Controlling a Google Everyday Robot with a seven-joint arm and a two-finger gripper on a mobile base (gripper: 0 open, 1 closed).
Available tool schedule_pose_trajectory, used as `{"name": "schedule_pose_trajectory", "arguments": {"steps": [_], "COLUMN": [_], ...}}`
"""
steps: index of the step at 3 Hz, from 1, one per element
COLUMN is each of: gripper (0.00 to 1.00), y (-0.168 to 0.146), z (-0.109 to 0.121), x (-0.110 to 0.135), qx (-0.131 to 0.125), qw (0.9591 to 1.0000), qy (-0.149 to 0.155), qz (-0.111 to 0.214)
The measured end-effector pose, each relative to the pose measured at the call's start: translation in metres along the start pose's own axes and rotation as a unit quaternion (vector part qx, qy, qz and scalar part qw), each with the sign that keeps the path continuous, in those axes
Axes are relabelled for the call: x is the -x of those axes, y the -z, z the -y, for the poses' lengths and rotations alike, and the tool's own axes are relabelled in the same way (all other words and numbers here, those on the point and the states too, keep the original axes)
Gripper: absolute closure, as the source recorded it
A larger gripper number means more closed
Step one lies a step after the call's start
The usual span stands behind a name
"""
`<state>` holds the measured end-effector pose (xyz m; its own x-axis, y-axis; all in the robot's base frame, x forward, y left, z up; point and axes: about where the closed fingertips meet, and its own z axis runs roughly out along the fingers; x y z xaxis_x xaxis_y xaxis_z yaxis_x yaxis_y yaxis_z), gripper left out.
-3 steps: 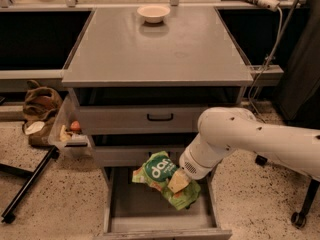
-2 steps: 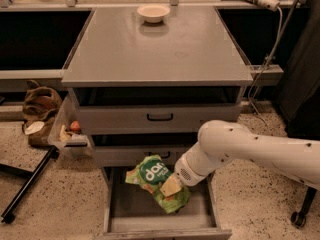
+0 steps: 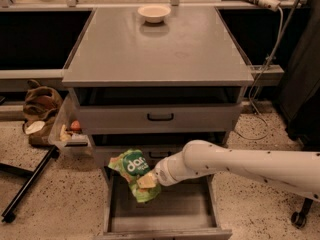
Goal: Place green rice chip bag into bottom drawer
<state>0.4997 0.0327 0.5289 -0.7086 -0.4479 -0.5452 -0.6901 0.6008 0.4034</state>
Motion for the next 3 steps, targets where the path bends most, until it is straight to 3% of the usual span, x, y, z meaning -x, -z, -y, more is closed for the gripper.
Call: {"name": "schedule_pose_trajectory", "arguments": {"steps": [1, 2, 3], "gripper": [1.00, 1.00, 1.00], "y": [-0.0493, -0.0524, -0.0523], "z": [0.0188, 0.0277, 0.0276], "x": [0.0259, 0.0353, 0.0353], "qx": [-0.006, -0.019, -0.019], "qw": [0.9978, 0.9956, 0.9957], "qy": [-0.031, -0.035, -0.035], "qz": [0.059, 0.084, 0.084]}}
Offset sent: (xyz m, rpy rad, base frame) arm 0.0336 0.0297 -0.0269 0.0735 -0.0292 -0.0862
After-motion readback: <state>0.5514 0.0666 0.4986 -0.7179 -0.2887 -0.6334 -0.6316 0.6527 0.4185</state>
